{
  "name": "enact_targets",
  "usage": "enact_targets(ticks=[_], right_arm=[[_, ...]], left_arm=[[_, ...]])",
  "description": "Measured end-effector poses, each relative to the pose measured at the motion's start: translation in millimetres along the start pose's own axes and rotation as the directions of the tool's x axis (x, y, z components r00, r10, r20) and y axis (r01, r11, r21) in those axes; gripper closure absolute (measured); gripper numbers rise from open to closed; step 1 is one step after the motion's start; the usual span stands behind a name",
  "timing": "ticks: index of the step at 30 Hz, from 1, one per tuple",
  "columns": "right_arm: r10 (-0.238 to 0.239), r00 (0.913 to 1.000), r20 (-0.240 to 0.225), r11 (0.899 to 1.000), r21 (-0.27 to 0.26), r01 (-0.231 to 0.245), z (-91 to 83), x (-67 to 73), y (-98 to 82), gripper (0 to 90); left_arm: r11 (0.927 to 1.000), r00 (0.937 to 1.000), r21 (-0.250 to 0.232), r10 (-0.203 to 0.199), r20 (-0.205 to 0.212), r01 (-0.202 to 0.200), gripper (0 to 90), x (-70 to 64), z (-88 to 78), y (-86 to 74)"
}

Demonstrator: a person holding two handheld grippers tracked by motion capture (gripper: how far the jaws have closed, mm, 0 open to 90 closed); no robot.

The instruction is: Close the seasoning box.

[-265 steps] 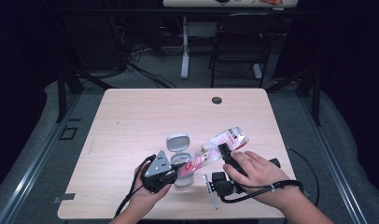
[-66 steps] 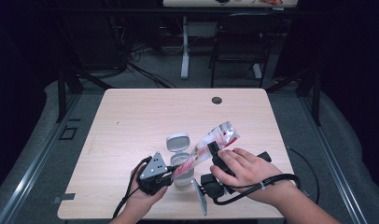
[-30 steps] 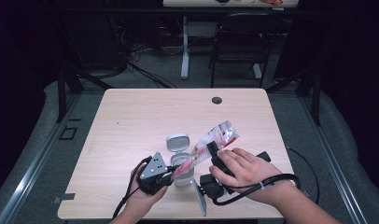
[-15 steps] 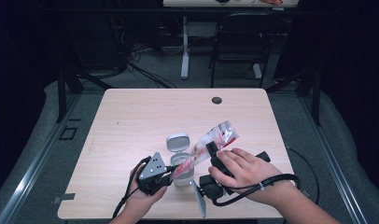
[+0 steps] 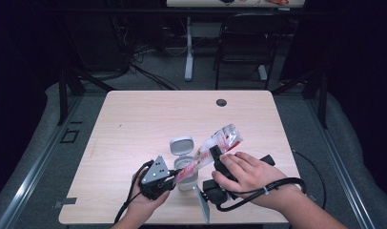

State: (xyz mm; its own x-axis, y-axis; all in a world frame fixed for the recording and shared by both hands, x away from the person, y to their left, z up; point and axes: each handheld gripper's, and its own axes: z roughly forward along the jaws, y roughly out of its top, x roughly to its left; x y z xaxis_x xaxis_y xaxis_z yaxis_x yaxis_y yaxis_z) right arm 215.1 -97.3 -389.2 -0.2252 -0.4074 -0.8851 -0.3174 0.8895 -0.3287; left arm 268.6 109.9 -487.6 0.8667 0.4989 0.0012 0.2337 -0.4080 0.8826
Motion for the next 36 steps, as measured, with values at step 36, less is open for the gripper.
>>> enact_targets(ticks=[36], right_arm=[[0.029, 0.9995, -0.012, 1.000, 0.000, -0.029, -2.5, 2.3, -2.9, 83.2]], left_arm=[[0.9999, 1.0000, -0.014, -0.002, -0.008, 0.001, 87.4, -0.6, -1.6, 0.9]])
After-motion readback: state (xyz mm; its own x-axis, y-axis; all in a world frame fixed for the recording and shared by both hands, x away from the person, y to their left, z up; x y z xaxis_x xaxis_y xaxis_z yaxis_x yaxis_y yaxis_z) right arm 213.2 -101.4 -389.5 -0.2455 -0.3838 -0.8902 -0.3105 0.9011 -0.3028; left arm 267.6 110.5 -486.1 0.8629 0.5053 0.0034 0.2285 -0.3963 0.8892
